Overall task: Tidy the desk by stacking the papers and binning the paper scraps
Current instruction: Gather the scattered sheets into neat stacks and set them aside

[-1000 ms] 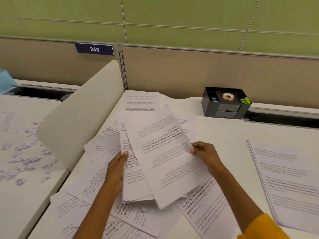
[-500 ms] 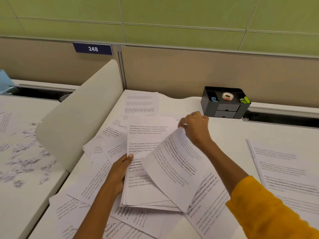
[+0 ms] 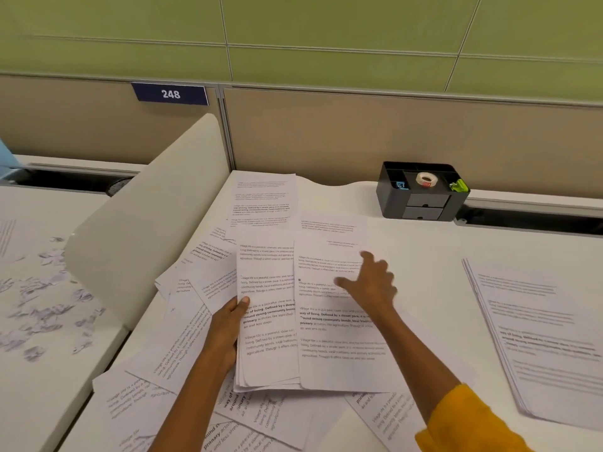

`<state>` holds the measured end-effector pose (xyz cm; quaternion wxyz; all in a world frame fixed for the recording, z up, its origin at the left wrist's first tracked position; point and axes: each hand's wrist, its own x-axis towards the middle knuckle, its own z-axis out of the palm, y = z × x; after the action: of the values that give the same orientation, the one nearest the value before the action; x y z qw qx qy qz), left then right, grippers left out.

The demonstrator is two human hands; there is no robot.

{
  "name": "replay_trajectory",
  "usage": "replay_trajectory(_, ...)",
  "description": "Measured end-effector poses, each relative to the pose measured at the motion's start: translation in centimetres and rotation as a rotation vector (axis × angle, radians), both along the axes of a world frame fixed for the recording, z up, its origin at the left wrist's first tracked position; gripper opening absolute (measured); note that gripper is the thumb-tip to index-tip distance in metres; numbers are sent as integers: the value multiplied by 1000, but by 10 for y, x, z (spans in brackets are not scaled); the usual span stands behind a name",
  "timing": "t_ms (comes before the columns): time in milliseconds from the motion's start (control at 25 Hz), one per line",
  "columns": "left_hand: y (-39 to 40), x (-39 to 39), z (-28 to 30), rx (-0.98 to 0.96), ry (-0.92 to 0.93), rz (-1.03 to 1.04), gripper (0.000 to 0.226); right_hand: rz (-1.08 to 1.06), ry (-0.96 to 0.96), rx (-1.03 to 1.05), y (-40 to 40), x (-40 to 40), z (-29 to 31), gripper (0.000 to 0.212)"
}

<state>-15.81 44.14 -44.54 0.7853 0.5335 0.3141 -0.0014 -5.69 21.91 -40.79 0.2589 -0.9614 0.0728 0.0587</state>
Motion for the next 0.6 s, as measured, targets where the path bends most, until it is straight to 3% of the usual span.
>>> replay_trajectory(80, -2, 1, 0, 10, 2, -3, 19, -98, 165, -35, -20, -6, -8, 88)
replay_trajectory(280, -14, 6, 5, 12, -7, -25, 18, -66, 149, 242, -28, -6, -13, 93)
replay_trajectory(480, -24, 7, 7, 88, -25, -39, 19, 111, 134, 340, -6, -15, -16, 77)
replay_trajectory(600, -27, 5, 6, 103, -18, -33, 18, 281, 126, 200, 12, -26, -20, 62)
